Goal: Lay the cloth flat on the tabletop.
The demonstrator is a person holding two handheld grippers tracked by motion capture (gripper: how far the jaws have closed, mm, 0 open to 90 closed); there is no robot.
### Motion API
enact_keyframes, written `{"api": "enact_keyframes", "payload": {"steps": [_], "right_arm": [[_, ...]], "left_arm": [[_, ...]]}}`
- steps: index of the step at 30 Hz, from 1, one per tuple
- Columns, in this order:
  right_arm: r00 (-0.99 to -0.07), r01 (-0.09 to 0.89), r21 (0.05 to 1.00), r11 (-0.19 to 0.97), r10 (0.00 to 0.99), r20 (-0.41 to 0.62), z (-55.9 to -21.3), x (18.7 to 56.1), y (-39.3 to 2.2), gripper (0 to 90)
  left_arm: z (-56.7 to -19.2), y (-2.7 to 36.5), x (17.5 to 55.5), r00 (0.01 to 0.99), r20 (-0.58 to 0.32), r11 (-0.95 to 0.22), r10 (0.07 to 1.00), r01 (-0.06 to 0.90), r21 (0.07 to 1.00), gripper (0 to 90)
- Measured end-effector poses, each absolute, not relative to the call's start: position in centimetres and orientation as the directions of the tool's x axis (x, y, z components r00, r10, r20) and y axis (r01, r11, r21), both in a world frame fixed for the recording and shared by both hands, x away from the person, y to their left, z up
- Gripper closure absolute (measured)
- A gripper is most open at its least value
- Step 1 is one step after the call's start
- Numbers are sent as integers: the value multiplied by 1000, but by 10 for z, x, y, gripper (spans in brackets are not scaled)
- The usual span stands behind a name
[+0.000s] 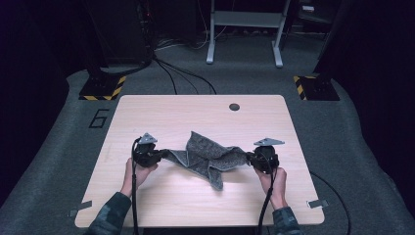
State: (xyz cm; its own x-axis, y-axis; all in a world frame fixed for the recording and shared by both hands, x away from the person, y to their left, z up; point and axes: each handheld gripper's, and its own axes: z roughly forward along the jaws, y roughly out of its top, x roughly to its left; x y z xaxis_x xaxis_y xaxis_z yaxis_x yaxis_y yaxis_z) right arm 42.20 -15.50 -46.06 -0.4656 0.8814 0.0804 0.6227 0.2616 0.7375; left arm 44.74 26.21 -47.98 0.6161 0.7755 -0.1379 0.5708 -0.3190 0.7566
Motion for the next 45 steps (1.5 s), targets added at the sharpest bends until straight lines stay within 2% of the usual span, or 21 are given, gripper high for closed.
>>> {"api": "enact_keyframes", "payload": {"steps": [4, 8, 12, 20, 25, 28, 39, 41, 45], "right_arm": [[-472, 640, 716, 281, 878, 78, -467, 423, -157, 881], [-456, 672, 689, 271, 885, 97, -473, 419, -155, 864], [-456, 683, 676, 275, 884, 101, -481, 417, -160, 780], [-466, 682, 683, 263, 875, 129, -480, 417, -165, 586], [-453, 698, 679, 229, 875, 171, -487, 411, -167, 522], [-451, 701, 681, 212, 871, 194, -490, 408, -168, 481], [-415, 732, 662, 159, 875, 249, -500, 401, -172, 439], [-409, 733, 661, 160, 881, 240, -503, 401, -171, 405], [-398, 732, 662, 162, 890, 222, -507, 401, -166, 326]], "left_arm": [[-483, 259, 449, 618, -141, -327, 774, 580, 746, 877], [-488, 254, 452, 611, -166, -337, 774, 619, 709, 663], [-492, 255, 453, 602, -207, -313, 772, 642, 700, 519], [-482, 259, 450, 606, -218, -295, 765, 631, 718, 393], [-468, 256, 453, 614, -223, -292, 757, 623, 726, 303], [-462, 247, 458, 632, -224, -303, 742, 614, 729, 279], [-463, 194, 491, 665, -198, -376, 720, 615, 693, 275], [-467, 181, 503, 658, -170, -400, 733, 619, 676, 275], [-475, 171, 519, 640, -180, -397, 747, 646, 651, 256]]}}
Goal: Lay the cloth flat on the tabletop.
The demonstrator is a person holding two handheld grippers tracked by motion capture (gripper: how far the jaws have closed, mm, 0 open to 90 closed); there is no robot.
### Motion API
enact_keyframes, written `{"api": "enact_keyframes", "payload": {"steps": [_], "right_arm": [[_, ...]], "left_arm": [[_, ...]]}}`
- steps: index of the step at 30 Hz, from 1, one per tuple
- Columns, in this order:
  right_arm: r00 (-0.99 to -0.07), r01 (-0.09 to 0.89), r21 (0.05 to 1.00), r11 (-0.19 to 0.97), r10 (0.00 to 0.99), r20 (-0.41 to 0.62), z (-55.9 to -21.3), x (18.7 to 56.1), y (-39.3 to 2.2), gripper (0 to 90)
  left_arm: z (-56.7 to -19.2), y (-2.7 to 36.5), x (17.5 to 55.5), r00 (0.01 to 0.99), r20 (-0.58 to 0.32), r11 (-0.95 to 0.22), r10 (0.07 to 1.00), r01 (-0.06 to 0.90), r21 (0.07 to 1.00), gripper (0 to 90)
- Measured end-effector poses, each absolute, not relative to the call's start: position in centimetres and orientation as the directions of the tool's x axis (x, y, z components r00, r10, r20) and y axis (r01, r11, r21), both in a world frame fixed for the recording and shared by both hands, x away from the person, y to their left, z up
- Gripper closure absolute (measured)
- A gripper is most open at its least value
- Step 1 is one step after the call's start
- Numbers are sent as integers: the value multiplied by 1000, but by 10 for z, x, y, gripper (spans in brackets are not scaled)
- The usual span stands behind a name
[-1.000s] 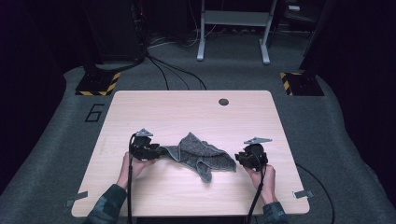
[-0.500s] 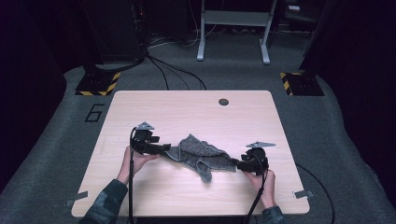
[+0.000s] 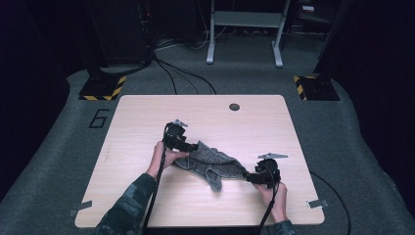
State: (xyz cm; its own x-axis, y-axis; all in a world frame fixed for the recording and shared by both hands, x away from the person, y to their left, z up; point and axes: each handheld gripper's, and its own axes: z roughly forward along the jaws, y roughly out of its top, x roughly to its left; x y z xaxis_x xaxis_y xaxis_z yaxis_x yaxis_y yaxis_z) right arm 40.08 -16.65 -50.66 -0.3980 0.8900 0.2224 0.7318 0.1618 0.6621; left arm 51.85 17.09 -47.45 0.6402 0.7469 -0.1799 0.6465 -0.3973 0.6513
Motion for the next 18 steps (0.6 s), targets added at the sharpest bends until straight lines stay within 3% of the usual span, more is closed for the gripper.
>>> {"api": "enact_keyframes", "payload": {"steps": [8, 12, 18], "right_arm": [[-405, 734, 652, 190, 893, 196, -510, 403, -159, 322], [-418, 729, 650, 214, 891, 176, -510, 404, -156, 396], [-404, 723, 655, 218, 903, 147, -511, 402, -151, 515]], "left_arm": [[-483, 158, 535, 658, -162, -446, 735, 650, 615, 273], [-491, 153, 536, 688, -197, -475, 699, 653, 590, 410], [-498, 144, 526, 714, -125, -542, 689, 622, 565, 579]]}}
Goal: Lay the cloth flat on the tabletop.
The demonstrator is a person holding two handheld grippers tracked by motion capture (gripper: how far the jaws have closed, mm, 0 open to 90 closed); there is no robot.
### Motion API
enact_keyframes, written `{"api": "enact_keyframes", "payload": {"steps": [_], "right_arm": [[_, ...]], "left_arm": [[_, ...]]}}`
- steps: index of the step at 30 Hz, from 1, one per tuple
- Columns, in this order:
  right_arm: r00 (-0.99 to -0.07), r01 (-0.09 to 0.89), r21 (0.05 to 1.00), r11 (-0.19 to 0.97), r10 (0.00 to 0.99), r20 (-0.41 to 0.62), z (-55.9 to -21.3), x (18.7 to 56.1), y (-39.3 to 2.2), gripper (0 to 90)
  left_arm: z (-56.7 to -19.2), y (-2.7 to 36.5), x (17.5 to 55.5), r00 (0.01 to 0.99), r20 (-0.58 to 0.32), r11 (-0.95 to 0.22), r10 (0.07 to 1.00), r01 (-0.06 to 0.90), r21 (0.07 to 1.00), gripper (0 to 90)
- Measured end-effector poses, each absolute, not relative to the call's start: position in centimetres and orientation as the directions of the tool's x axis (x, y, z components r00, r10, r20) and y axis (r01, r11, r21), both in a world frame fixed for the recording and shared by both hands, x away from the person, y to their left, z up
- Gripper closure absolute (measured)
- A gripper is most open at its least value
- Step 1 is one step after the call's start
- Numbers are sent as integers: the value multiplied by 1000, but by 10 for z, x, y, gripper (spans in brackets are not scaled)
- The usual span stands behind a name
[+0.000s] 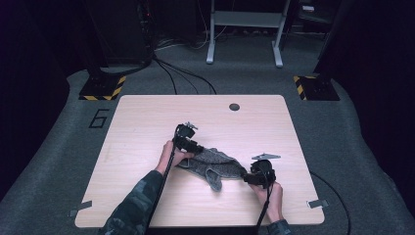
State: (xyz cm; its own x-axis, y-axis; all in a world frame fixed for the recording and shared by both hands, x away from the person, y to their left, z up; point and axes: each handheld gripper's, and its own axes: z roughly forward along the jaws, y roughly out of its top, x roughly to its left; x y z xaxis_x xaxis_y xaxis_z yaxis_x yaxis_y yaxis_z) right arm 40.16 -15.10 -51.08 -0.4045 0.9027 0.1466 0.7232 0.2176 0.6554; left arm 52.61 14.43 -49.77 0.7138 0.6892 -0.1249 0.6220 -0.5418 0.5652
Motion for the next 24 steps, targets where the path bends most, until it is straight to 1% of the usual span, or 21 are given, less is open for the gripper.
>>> {"api": "enact_keyframes", "payload": {"steps": [2, 5, 7, 8, 10, 12, 13, 16, 19, 24], "right_arm": [[-410, 719, 656, 229, 902, 134, -511, 401, -150, 567], [-413, 708, 661, 249, 905, 103, -511, 399, -146, 665], [-417, 703, 665, 253, 904, 97, -512, 400, -147, 741], [-413, 710, 660, 245, 904, 109, -512, 400, -146, 784], [-425, 704, 663, 252, 898, 110, -512, 402, -148, 839], [-426, 712, 659, 244, 896, 128, -512, 403, -150, 866], [-427, 709, 660, 248, 896, 122, -511, 403, -151, 872], [-433, 693, 677, 248, 894, 116, -505, 405, -155, 875], [-431, 677, 698, 232, 894, 120, -497, 405, -158, 874], [-440, 660, 715, 230, 890, 120, -485, 408, -159, 873]], "left_arm": [[-500, 142, 523, 720, -106, -554, 685, 610, 567, 623], [-501, 140, 519, 728, -94, -559, 679, 596, 576, 743], [-502, 137, 515, 726, -82, -553, 683, 587, 592, 823], [-502, 136, 514, 723, -69, -549, 687, 580, 602, 844], [-500, 136, 512, 724, -61, -546, 687, 569, 615, 860], [-496, 140, 511, 718, -65, -522, 693, 562, 642, 865], [-493, 143, 510, 716, -74, -507, 694, 559, 656, 865], [-487, 149, 509, 710, -78, -485, 700, 552, 678, 866], [-474, 161, 504, 708, -91, -442, 701, 530, 724, 865], [-464, 173, 496, 705, -104, -405, 701, 514, 756, 839]]}}
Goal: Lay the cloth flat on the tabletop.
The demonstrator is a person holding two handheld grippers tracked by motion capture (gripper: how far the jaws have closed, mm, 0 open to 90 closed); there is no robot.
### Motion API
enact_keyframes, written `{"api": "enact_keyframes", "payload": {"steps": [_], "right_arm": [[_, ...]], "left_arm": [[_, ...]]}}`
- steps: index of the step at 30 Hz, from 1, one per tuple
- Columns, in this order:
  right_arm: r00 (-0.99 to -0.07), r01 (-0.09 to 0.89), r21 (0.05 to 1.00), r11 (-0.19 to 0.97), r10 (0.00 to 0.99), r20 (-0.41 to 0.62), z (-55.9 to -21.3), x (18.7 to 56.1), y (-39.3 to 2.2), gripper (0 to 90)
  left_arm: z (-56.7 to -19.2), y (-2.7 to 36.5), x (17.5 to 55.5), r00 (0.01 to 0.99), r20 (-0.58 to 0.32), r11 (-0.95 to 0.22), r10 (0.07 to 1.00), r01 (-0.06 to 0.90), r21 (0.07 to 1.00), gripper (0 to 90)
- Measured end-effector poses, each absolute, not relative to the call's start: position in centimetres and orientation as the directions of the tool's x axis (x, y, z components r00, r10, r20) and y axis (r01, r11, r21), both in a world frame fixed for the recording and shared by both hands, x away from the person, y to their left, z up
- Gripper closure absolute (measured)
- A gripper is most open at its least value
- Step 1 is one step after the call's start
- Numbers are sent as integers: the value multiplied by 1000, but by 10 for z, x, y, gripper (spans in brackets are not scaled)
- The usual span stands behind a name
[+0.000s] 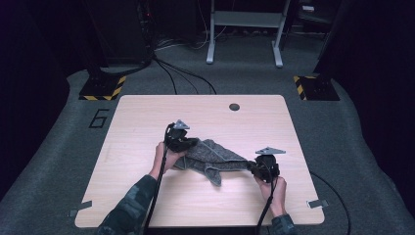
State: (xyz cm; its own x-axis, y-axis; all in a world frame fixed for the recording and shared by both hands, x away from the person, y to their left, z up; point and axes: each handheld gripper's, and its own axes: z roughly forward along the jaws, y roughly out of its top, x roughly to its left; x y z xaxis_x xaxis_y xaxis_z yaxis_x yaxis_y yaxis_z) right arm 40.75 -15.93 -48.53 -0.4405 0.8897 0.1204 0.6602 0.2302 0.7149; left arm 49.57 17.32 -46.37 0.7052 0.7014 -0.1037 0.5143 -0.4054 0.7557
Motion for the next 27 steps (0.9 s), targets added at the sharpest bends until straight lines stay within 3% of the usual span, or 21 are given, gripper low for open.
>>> {"api": "enact_keyframes", "payload": {"steps": [4, 10, 23, 27], "right_arm": [[-439, 668, 707, 232, 890, 124, -486, 410, -159, 871], [-446, 674, 702, 233, 885, 134, -490, 412, -158, 874], [-481, 661, 715, 227, 860, 171, -483, 398, -158, 882], [-484, 669, 708, 227, 856, 183, -478, 406, -157, 896]], "left_arm": [[-470, 181, 493, 702, -113, -416, 703, 535, 735, 788], [-485, 189, 487, 694, -126, -409, 709, 549, 729, 866], [-479, 216, 442, 694, -129, -363, 708, 515, 777, 887], [-471, 222, 453, 676, -117, -347, 727, 509, 788, 892]]}}
